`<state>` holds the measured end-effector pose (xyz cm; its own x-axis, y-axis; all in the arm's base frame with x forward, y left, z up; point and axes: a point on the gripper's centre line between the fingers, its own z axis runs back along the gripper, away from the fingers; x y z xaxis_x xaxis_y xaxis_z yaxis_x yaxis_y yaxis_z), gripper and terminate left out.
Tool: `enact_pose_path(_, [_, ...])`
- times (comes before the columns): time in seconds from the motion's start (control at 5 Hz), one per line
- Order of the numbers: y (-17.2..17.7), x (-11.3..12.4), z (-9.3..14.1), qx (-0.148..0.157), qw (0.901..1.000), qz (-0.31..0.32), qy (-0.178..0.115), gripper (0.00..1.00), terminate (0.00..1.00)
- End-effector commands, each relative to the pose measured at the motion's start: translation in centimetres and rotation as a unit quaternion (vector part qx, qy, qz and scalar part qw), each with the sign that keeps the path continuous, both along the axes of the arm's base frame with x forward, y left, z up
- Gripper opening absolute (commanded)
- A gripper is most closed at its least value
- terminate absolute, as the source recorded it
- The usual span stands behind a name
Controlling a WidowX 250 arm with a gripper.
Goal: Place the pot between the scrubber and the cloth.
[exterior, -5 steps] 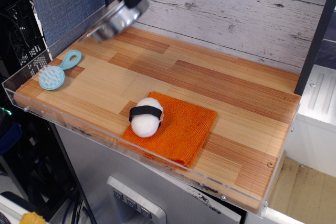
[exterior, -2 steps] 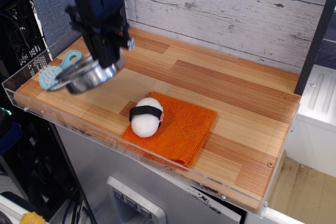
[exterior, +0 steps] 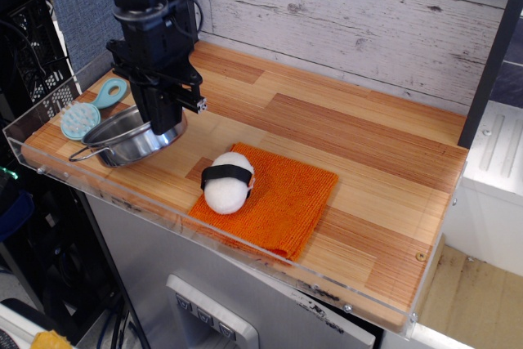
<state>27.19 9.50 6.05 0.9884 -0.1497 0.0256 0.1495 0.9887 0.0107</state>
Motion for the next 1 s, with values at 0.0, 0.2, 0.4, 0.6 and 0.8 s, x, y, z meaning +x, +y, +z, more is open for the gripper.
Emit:
enact_pose_path(0.0, [0.6, 0.6, 0.0, 0.017, 0.9998, -0.004, -0.002, 0.00, 0.00])
enact_pose_path(0.2, [-1.2, -0.3, 0.5, 0.007, 0.9995, -0.032, -0.007, 0.00, 0.00])
enact_pose_path(0.4, [-3.2, -1.3, 0.9, 0.000, 0.9980, -0.062, -0.014, 0.00, 0.00])
enact_pose_path(0.6, [-3.3, -1.4, 0.2, 0.003, 0.9982, -0.060, -0.002, 0.00, 0.00])
enact_pose_path(0.8, [-1.0, -0.9, -0.3, 0.000, 0.9998, -0.017, 0.013, 0.00, 0.00])
